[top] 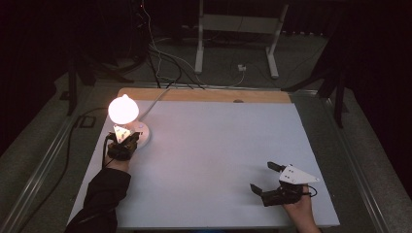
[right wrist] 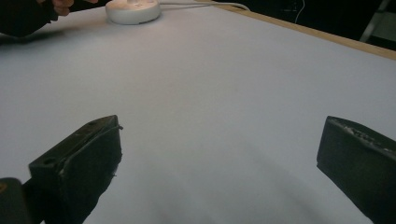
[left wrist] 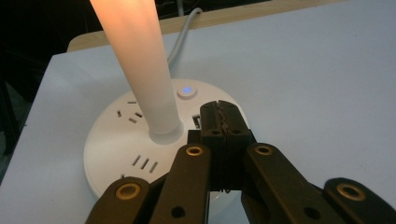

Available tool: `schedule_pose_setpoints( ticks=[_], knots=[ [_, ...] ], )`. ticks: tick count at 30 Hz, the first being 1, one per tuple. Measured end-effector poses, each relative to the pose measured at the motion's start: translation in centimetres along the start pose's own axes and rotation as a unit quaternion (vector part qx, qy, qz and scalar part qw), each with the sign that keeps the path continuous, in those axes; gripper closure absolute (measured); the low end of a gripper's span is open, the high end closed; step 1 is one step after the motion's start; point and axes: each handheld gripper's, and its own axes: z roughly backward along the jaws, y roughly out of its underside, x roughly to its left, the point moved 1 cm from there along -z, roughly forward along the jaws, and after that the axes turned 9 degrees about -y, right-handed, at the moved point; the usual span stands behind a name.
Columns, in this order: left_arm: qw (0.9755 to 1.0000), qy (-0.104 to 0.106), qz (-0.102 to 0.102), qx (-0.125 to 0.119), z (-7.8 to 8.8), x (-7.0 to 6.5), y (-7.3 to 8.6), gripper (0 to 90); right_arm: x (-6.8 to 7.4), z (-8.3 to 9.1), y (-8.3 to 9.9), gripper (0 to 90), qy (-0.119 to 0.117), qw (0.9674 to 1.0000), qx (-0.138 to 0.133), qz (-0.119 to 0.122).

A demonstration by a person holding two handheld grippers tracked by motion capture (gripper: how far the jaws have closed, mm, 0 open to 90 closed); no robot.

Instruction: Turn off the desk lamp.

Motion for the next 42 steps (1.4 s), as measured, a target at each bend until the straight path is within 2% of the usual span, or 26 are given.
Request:
schedule_pose_setpoints(
  ticks=[7,9,12,15,21,23,33,39,42],
  knots=[
    [1.0000,-0.002,-0.003,0.006,-0.4,-0.1,0.2,90.0,0.0,-0.1,0.0,0.0,0.000,1.0000,0.001,0.000],
    [0.9999,0.000,0.002,0.010,-0.5,-0.1,0.3,90.0,0.0,-0.1,0.0,0.0,-0.001,1.0000,0.003,-0.001],
    [0.9999,-0.004,-0.004,0.014,-0.7,0.0,0.5,90.0,0.0,-0.1,0.0,0.0,-0.001,1.0000,0.002,0.000],
    [0.9999,-0.003,-0.002,0.014,-0.7,0.0,0.5,90.0,0.0,-0.1,0.0,0.0,-0.002,1.0000,0.002,-0.002],
    [0.9999,-0.003,-0.007,0.013,-0.8,-0.1,0.6,90.0,0.0,-0.1,0.0,0.0,-0.002,1.0000,0.003,-0.002],
    [0.9998,-0.006,-0.015,0.013,-0.9,-0.3,0.6,90.0,0.0,-0.1,0.0,0.0,-0.002,1.0000,0.001,-0.001],
    [0.9996,-0.008,-0.020,0.017,-1.1,-0.4,0.8,90.0,0.0,-0.1,0.0,0.0,-0.002,1.0000,0.003,-0.002],
    [0.9996,-0.011,-0.022,0.016,-1.1,-0.5,0.8,90.0,0.0,-0.1,0.0,0.0,-0.003,1.0000,0.003,-0.002],
    [0.9996,-0.007,-0.020,0.017,-1.1,-0.6,0.8,90.0,0.0,-0.2,0.0,0.0,-0.003,1.0000,0.003,-0.002]
  ],
)
